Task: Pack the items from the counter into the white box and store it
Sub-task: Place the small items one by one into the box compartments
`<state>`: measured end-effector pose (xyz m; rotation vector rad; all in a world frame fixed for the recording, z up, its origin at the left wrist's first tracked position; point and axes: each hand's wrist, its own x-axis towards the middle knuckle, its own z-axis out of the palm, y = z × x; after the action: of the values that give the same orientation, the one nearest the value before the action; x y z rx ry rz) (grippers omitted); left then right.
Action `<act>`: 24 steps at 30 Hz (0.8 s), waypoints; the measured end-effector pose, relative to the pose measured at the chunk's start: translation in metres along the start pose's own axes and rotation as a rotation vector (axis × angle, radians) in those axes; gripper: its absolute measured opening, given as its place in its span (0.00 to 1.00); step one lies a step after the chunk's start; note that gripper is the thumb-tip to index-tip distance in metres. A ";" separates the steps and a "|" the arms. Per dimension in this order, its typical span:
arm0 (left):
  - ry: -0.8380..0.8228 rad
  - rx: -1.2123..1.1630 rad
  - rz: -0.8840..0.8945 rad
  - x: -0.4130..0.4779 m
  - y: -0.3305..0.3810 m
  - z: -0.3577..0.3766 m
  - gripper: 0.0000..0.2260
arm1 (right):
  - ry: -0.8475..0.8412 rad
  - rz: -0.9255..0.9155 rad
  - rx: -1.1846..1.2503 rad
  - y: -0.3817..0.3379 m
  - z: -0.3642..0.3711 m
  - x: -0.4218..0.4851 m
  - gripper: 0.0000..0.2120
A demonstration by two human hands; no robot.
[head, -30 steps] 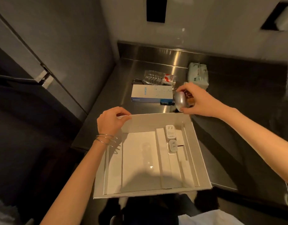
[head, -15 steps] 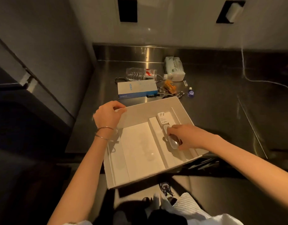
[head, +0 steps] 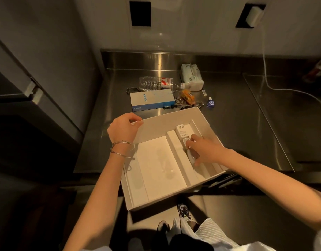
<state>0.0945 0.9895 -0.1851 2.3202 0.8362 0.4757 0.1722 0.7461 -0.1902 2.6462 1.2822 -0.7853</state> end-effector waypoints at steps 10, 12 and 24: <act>-0.005 -0.012 -0.007 -0.001 0.000 0.000 0.07 | 0.119 -0.114 -0.128 0.002 -0.002 -0.006 0.24; -0.005 -0.009 -0.001 -0.001 0.001 -0.001 0.06 | 0.239 -0.183 -0.108 0.005 -0.019 -0.011 0.17; 0.029 0.015 -0.017 -0.001 0.007 -0.001 0.05 | 0.481 0.161 0.155 0.095 -0.098 0.075 0.08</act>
<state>0.0959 0.9849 -0.1802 2.3226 0.8754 0.4989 0.3225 0.7674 -0.1547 3.1429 1.1031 -0.2377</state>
